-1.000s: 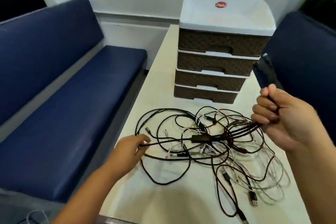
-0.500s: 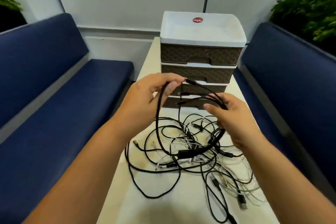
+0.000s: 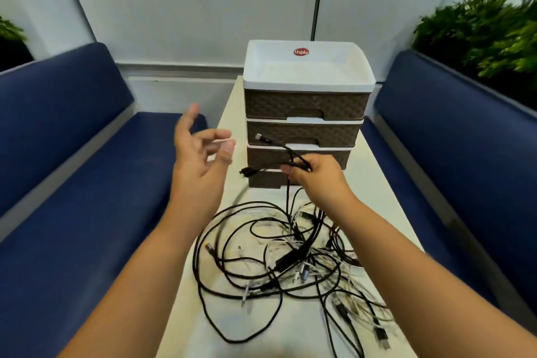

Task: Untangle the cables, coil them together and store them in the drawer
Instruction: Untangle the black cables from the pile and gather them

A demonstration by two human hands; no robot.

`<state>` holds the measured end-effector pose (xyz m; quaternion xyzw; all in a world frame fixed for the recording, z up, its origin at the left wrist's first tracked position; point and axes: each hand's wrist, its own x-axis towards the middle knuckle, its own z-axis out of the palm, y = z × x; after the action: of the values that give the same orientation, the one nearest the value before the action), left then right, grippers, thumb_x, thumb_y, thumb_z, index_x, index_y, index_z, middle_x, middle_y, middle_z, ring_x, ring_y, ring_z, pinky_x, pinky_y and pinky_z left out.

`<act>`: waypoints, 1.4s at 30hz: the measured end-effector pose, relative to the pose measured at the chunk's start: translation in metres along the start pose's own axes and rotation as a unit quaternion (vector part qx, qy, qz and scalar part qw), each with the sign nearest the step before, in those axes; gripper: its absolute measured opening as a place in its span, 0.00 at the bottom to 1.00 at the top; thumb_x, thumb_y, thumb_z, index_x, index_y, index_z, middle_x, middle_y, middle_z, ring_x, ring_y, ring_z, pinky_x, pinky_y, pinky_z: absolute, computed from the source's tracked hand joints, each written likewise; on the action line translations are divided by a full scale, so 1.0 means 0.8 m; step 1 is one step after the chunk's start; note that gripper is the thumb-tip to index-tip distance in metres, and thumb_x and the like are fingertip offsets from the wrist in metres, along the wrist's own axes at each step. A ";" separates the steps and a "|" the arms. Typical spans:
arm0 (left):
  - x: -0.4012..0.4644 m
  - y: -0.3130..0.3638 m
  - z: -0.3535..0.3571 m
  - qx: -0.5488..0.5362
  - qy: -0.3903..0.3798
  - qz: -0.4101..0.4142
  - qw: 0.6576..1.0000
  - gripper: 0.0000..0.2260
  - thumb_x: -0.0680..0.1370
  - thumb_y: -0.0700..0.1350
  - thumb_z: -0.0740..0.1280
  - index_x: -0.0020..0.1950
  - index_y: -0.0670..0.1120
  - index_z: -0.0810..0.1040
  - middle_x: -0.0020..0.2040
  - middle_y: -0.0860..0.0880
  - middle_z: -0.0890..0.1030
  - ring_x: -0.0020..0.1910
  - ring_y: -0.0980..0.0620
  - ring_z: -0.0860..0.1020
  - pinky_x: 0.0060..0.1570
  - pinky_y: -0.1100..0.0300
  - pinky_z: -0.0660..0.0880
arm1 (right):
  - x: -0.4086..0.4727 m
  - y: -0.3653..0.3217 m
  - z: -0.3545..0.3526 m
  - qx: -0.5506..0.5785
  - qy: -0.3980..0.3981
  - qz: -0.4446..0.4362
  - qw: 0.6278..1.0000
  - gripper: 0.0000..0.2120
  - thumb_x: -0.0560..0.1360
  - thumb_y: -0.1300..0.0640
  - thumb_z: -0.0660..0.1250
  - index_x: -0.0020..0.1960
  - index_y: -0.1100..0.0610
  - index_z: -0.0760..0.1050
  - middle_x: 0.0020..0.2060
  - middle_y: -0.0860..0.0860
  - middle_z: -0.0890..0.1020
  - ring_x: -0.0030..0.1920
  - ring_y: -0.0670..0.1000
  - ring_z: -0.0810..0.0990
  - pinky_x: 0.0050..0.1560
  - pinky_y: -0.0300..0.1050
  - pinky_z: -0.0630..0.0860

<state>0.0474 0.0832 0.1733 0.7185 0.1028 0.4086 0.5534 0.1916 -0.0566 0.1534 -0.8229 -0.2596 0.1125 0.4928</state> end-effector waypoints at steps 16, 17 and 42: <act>-0.014 -0.144 0.121 0.214 -0.219 -0.208 0.929 0.06 0.79 0.46 0.68 0.43 0.47 0.79 0.34 0.52 0.76 0.38 0.51 0.74 0.36 0.64 0.69 | 0.027 -0.109 -0.071 0.136 0.091 -0.107 0.981 0.09 0.79 0.57 0.67 0.50 0.61 0.83 0.34 0.51 0.82 0.22 0.37 0.72 0.29 0.30 0.65; -0.013 -0.145 0.122 0.215 -0.205 -0.235 0.925 0.06 0.78 0.47 0.68 0.42 0.48 0.79 0.34 0.51 0.76 0.38 0.49 0.75 0.37 0.59 0.71 | 0.027 -0.115 -0.078 0.145 0.103 -0.119 0.977 0.09 0.79 0.57 0.67 0.50 0.61 0.83 0.36 0.51 0.83 0.23 0.37 0.72 0.32 0.31 0.65; 0.047 -0.086 0.119 0.001 0.037 -0.159 0.987 0.08 0.81 0.51 0.65 0.49 0.50 0.81 0.40 0.53 0.82 0.41 0.58 0.80 0.55 0.54 0.79 | -0.047 -0.057 -0.163 0.340 0.186 -0.045 0.921 0.10 0.81 0.53 0.62 0.50 0.59 0.79 0.35 0.47 0.82 0.22 0.43 0.57 0.20 0.35 0.55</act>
<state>0.1594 0.0633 0.1260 0.6778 0.2369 0.3414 0.6065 0.2034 -0.1578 0.2540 -0.5994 -0.1457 0.0163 0.7869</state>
